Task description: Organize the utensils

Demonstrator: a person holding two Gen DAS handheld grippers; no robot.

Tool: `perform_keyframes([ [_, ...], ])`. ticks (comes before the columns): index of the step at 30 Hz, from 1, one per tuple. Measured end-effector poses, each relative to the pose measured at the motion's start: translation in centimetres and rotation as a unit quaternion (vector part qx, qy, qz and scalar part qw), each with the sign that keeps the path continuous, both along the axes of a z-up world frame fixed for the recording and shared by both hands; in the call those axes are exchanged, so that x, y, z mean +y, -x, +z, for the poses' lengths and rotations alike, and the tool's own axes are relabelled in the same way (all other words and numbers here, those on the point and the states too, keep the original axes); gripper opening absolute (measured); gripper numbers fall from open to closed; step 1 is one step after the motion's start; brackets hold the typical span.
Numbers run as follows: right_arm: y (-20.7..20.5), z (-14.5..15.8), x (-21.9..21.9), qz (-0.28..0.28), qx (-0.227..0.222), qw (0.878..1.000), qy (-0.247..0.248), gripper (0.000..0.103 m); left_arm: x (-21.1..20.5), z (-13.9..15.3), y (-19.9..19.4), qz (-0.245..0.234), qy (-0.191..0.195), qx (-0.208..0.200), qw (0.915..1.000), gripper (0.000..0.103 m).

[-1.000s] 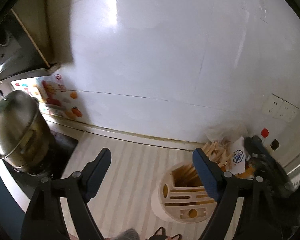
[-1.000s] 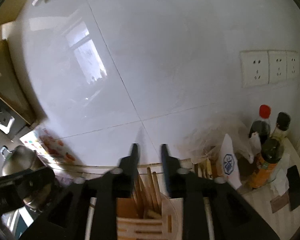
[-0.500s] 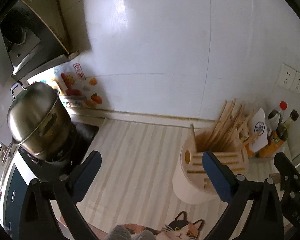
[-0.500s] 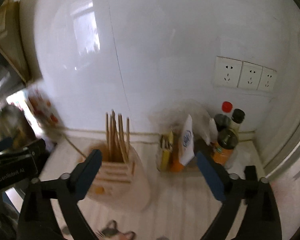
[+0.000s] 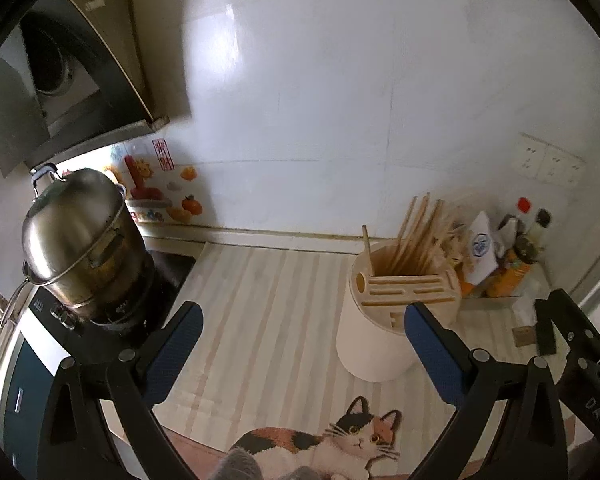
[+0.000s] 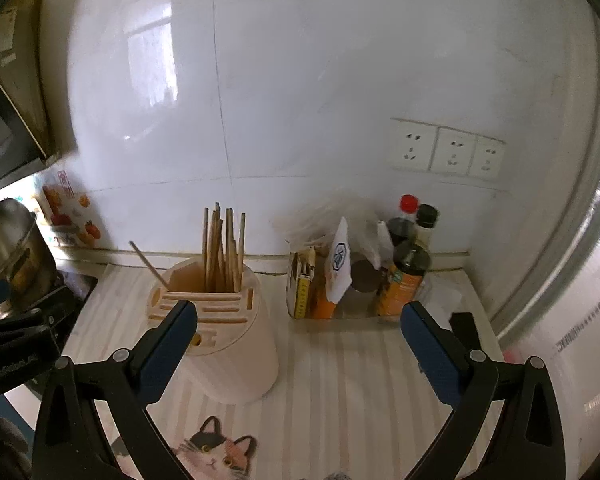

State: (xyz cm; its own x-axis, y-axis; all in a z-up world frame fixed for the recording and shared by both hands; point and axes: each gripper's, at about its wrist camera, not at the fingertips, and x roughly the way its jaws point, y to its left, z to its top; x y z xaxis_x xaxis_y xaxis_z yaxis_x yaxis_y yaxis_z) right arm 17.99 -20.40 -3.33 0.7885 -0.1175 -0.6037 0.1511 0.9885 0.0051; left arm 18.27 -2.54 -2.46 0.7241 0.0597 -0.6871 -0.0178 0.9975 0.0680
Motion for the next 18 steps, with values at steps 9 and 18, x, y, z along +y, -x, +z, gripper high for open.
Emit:
perform_keyframes([
  [9, 9.1, 4.7, 3.4, -0.039, -0.048, 0.998, 0.009, 0.103, 2.7, 4.1, 7.3, -0.038, 0.010, -0.036, 0.9986, 0.103],
  [18, 15.8, 7.2, 5.9, -0.060, -0.066, 0.996, 0.013, 0.103, 4.1, 5.9, 11.2, -0.055, 0.020, -0.049, 0.9971, 0.103],
])
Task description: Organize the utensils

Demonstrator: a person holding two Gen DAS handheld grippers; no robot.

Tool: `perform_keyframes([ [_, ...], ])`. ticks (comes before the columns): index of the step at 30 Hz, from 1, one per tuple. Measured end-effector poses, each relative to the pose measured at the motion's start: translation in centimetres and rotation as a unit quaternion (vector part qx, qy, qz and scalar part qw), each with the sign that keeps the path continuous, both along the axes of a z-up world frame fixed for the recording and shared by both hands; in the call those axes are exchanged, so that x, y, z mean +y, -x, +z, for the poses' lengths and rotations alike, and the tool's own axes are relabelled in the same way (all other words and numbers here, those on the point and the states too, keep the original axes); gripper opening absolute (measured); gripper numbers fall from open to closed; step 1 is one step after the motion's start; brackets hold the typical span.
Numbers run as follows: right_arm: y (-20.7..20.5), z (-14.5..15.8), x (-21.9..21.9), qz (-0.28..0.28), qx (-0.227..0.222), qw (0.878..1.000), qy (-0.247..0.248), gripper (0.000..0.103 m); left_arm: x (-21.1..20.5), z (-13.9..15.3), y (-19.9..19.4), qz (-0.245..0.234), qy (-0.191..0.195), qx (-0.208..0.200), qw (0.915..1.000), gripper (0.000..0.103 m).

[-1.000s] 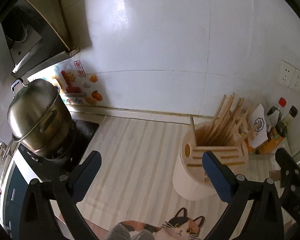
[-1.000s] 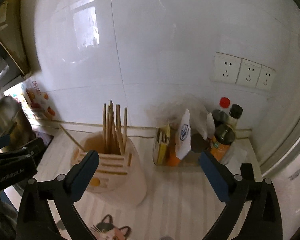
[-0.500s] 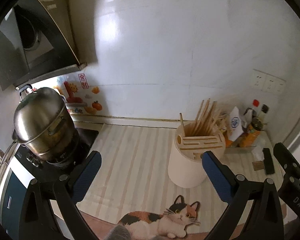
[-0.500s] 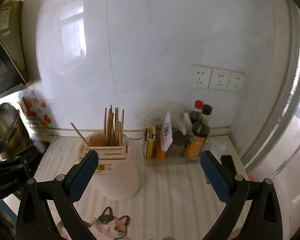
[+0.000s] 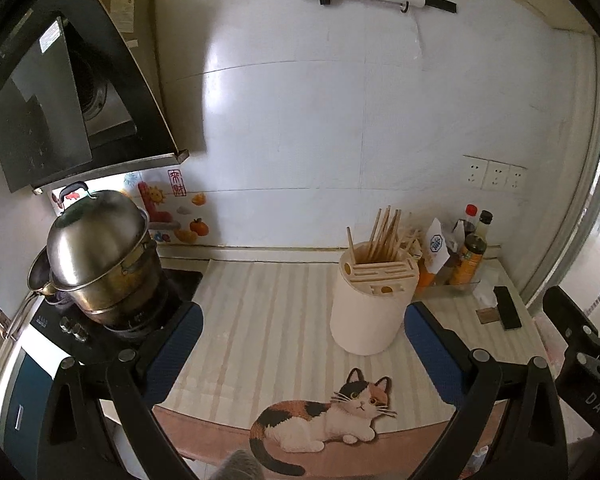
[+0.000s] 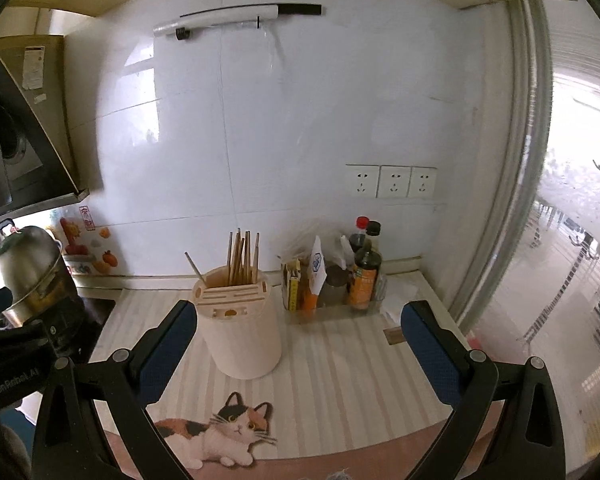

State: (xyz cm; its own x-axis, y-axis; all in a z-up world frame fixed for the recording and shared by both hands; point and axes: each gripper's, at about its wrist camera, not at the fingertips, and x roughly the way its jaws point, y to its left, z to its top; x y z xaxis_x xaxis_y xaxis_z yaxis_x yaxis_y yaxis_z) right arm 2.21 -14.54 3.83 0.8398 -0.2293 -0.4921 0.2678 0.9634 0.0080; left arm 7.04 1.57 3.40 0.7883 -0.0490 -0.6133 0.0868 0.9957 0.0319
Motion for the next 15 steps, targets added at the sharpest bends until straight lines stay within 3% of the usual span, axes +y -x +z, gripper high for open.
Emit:
perform_keyframes([
  [7, 1.5, 0.6, -0.2, 0.001, 0.004, 1.000, 0.003, 0.103, -0.4, -0.3, 0.6, 0.007, 0.005, 0.003, 1.0000, 0.103],
  [15, 0.4, 0.3, -1.3, 0.018, 0.023, 1.000, 0.004, 0.103, -1.6, -0.8, 0.0, 0.014, -0.002, 0.029, 0.9995, 0.103],
])
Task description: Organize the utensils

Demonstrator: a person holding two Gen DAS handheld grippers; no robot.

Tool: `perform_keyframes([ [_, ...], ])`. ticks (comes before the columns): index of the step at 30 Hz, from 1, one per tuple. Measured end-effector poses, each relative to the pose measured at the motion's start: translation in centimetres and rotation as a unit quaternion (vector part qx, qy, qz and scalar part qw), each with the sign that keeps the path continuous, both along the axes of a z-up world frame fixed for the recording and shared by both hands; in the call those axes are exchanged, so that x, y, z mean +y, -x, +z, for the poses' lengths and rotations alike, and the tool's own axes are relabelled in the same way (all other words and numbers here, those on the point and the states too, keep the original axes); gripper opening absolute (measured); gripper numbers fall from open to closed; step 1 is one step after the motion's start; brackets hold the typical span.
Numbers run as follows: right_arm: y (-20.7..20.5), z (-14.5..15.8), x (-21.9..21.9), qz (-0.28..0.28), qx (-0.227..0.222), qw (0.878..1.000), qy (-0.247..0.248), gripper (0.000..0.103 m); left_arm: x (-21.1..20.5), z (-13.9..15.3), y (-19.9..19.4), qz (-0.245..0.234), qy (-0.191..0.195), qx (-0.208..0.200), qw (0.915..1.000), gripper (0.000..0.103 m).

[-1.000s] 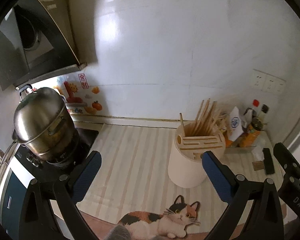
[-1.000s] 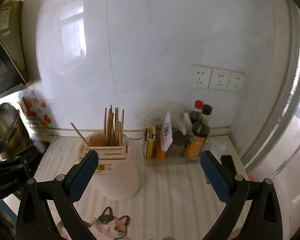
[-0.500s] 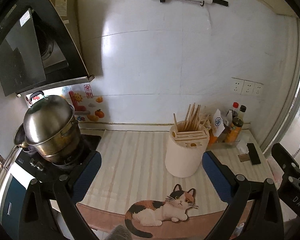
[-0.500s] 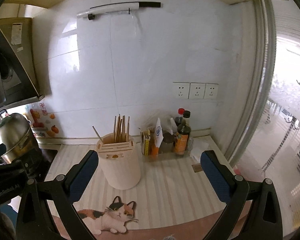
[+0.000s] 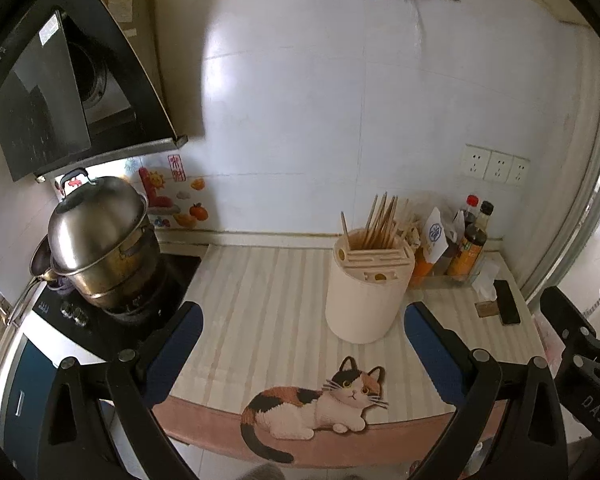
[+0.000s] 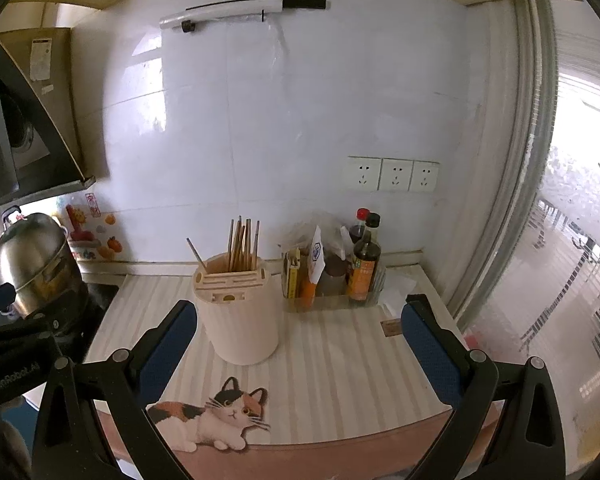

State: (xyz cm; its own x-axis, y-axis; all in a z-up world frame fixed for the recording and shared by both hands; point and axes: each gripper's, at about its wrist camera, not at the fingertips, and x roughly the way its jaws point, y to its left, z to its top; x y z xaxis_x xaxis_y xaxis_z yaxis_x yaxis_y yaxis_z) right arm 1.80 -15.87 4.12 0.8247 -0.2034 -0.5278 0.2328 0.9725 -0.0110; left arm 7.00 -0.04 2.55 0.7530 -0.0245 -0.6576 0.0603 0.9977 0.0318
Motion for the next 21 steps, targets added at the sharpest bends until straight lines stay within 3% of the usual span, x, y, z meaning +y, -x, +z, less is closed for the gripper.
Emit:
perform_keyframes([
  [21, -1.7, -0.6, -0.8, 0.010, 0.019, 1.000, -0.001, 0.103, -0.3, -0.3, -1.0, 0.009, -0.011, 0.005, 0.9999, 0.103],
])
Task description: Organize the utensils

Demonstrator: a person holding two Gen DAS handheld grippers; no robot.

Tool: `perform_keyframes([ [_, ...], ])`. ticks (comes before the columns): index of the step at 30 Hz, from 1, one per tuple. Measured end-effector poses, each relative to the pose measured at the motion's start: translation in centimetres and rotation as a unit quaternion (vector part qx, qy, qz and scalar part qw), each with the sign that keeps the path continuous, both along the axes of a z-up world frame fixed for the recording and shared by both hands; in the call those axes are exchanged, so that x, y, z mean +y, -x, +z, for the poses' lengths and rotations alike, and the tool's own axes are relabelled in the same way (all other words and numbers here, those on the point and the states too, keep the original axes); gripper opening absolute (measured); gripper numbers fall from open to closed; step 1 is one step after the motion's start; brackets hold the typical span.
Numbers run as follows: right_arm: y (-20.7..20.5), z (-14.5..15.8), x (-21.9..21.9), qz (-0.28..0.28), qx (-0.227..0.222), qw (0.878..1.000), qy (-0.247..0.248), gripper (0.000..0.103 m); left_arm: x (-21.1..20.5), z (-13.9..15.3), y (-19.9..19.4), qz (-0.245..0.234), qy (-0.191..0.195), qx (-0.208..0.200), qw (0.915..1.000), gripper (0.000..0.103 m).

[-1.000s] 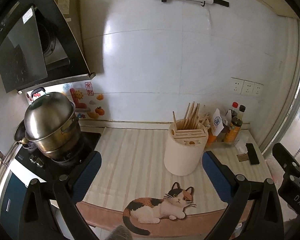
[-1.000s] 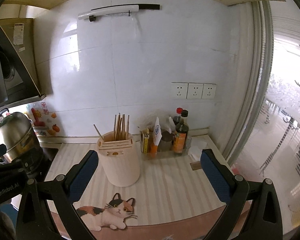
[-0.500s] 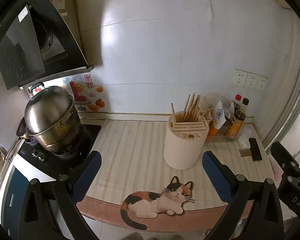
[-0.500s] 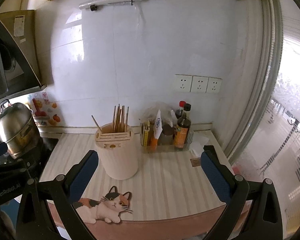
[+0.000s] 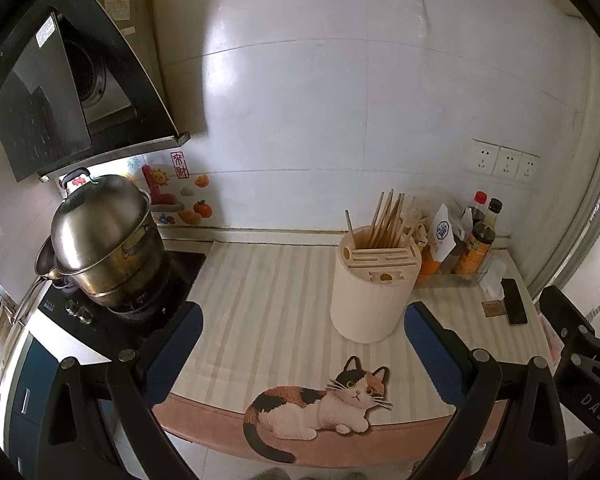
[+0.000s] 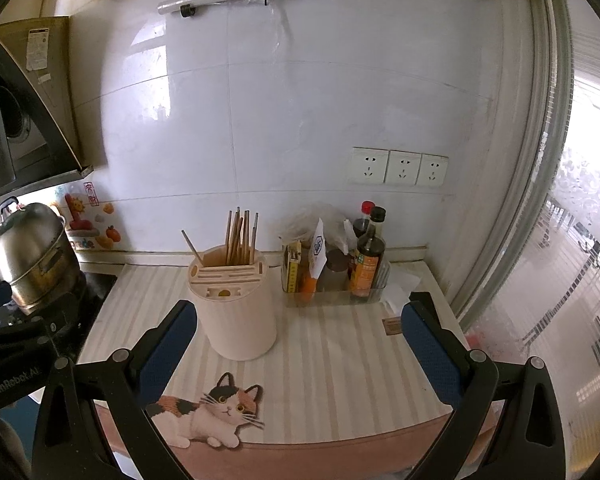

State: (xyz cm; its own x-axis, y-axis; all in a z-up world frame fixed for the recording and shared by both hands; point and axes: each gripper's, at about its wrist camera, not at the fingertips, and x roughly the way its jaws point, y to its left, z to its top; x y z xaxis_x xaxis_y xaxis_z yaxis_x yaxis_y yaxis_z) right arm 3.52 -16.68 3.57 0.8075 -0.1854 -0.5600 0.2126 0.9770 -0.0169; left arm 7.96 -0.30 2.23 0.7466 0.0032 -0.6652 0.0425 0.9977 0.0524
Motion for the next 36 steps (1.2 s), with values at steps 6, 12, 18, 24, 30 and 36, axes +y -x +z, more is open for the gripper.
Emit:
perform_keyframes([
  [6, -0.4, -0.2, 0.1, 0.003, 0.004, 1.000, 0.002, 0.103, 0.0, 0.0, -0.2, 0.000, -0.002, 0.001, 1.0000, 0.103],
  [12, -0.8, -0.4, 0.1, 0.008, 0.008, 1.000, 0.000, 0.103, 0.0, -0.1, -0.4, 0.001, -0.005, 0.003, 1.0000, 0.103],
  [18, -1.0, -0.5, 0.3, 0.010, 0.011, 1.000, 0.002, 0.103, 0.2, -0.2, -0.5, 0.001, -0.006, 0.001, 1.0000, 0.103],
  [24, -1.1, -0.6, 0.2, 0.010, 0.012, 1.000, 0.003, 0.103, 0.2, -0.2, -0.5, -0.001, -0.005, 0.003, 1.0000, 0.103],
  [30, -1.1, -0.5, 0.2, 0.009, 0.012, 1.000, 0.004, 0.103, 0.2, -0.2, -0.4, -0.001, -0.006, 0.003, 1.0000, 0.103],
  [36, -1.1, -0.5, 0.1, 0.010, 0.013, 1.000, 0.005, 0.103, 0.1, -0.2, -0.4, -0.002, -0.005, 0.003, 1.0000, 0.103],
])
